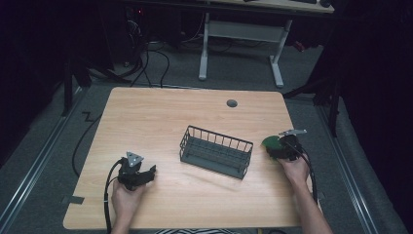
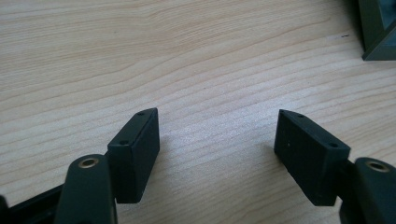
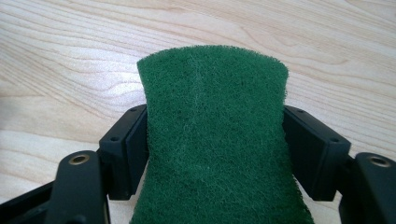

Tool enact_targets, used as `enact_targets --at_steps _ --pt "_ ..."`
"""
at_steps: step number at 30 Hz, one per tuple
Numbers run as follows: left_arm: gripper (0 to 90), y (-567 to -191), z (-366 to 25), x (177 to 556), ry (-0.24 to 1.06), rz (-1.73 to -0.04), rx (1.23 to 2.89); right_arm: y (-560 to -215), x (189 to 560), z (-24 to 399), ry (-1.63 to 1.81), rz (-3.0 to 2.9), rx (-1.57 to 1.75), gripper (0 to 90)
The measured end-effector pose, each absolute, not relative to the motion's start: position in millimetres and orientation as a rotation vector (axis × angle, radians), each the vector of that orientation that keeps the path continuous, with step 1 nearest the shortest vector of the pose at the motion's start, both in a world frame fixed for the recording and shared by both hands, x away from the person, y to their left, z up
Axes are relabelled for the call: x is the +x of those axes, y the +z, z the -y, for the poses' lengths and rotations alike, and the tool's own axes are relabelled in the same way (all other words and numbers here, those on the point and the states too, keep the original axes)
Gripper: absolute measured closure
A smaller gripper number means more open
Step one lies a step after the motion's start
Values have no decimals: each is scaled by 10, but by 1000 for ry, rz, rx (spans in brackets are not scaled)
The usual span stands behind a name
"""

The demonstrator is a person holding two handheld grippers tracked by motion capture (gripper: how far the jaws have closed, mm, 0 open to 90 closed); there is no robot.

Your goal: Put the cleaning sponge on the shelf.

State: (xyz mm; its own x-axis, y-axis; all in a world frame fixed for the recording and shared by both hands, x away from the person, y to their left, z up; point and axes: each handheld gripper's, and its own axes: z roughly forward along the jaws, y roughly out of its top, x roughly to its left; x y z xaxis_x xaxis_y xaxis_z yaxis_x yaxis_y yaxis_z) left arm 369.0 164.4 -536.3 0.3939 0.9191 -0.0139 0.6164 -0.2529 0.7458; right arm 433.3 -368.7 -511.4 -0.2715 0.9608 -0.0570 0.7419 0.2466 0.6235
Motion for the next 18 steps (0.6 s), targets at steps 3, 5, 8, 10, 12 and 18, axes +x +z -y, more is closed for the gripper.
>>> enact_targets --at_steps 3,5,8,10,12,18 --pt "315 -5363 -1644 3690 570 -1311 1975 -5103 4322 3693 690 -2096 1552 298" --pt "315 -5363 -1642 3690 571 -1311 1975 -5093 4313 3696 705 -2093 1552 299" --pt "314 -5364 -1640 3690 571 -1309 1976 -5063 4292 3683 739 -2095 1539 300" --pt "313 -5363 -1641 3689 569 -1309 1977 -5051 4283 3673 745 -2097 1534 300" --pt "313 -5363 -1640 3689 569 -1308 1977 -5033 4268 3650 753 -2102 1522 301" --pt "313 -5363 -1639 3689 569 -1307 1978 -4958 4221 3615 774 -2110 1501 302"
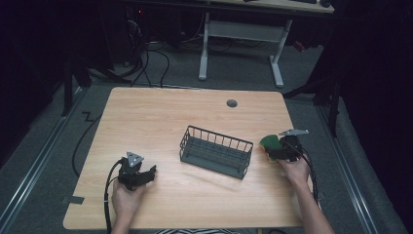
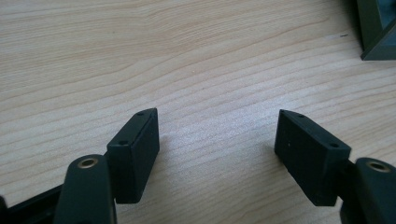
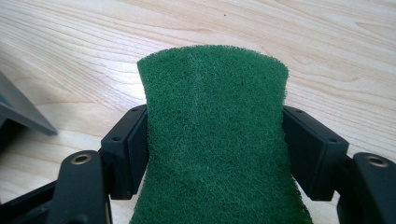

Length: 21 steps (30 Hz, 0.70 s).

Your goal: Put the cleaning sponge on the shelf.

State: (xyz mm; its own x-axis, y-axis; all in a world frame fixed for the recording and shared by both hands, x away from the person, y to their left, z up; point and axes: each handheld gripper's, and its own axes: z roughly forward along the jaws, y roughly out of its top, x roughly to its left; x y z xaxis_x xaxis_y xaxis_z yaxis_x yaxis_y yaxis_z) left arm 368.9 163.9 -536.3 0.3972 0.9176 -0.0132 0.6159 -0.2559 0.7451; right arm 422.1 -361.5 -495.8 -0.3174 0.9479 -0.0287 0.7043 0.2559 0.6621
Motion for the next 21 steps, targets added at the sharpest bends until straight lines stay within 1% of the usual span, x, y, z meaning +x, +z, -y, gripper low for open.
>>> enact_targets --at_steps 21 --pt "313 -5363 -1637 3691 568 -1306 1979 -4661 4008 3642 874 -2109 1449 304"
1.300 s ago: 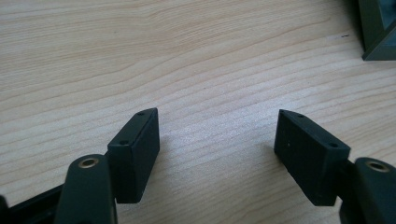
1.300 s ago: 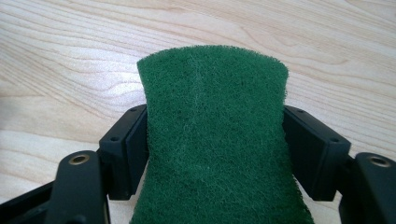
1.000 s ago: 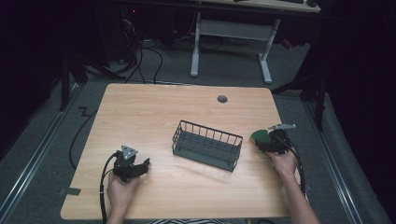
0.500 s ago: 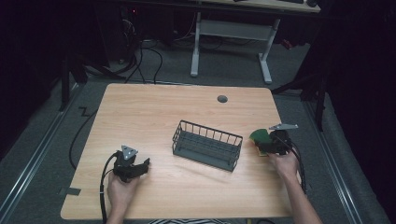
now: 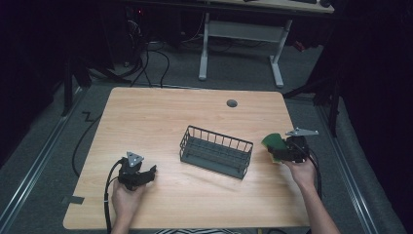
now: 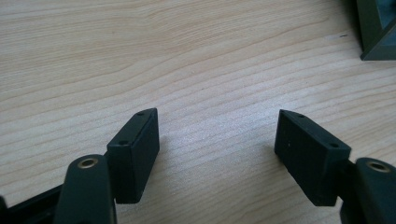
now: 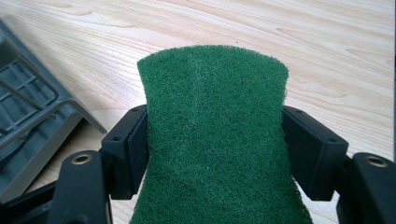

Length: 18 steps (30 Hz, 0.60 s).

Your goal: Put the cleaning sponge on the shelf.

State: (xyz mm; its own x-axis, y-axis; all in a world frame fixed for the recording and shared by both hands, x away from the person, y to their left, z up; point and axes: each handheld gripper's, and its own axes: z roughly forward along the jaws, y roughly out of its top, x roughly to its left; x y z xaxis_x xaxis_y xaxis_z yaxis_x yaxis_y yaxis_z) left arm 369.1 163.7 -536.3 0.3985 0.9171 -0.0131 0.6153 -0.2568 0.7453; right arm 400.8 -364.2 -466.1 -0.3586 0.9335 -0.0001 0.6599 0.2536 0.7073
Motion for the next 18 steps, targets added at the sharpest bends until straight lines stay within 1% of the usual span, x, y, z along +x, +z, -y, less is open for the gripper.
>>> enact_targets --at_steps 11,18 --pt "313 -5363 -1637 3690 568 -1306 1979 -4448 3928 3596 910 -2118 1381 304" --pt "313 -5362 -1637 3690 568 -1304 1980 -4225 3879 3468 953 -2134 1302 304"
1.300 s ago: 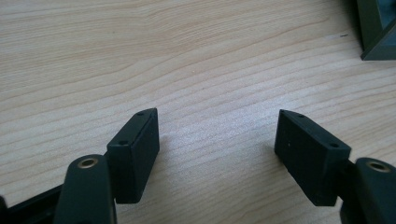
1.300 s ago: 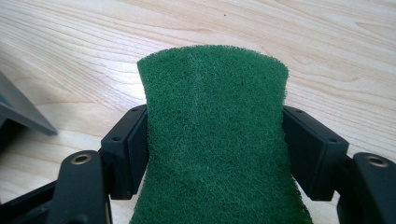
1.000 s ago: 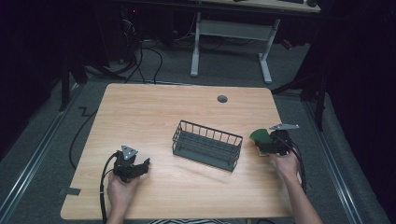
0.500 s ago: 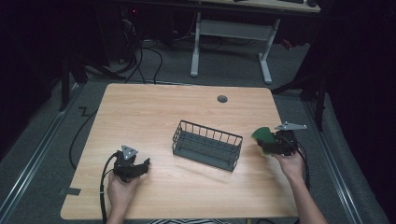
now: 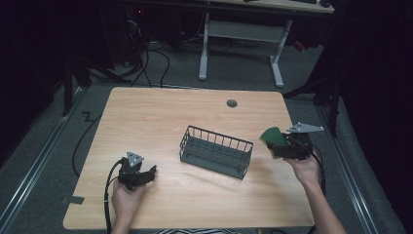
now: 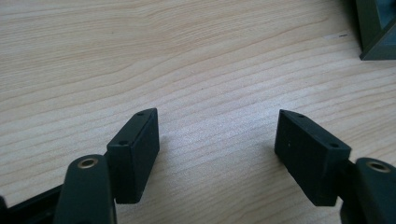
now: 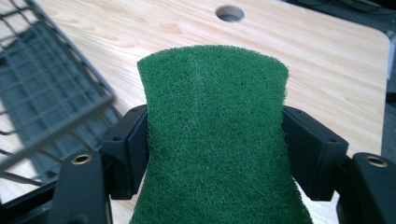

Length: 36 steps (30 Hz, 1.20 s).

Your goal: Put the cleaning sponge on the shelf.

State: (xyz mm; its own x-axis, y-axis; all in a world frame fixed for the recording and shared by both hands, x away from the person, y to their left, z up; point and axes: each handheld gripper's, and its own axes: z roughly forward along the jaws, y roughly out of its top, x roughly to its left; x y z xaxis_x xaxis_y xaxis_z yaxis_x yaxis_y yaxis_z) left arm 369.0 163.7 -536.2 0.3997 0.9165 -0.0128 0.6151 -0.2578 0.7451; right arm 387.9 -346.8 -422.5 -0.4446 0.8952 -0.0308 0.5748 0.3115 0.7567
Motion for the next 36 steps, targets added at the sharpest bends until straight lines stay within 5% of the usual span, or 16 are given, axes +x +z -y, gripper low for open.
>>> enact_targets --at_steps 20,36 --pt "311 -5362 -1637 3690 566 -1304 1980 -3846 3946 2996 1012 -2233 1111 304" --pt "311 -5363 -1638 3690 565 -1304 1979 -3905 4092 2600 985 -2365 996 303"
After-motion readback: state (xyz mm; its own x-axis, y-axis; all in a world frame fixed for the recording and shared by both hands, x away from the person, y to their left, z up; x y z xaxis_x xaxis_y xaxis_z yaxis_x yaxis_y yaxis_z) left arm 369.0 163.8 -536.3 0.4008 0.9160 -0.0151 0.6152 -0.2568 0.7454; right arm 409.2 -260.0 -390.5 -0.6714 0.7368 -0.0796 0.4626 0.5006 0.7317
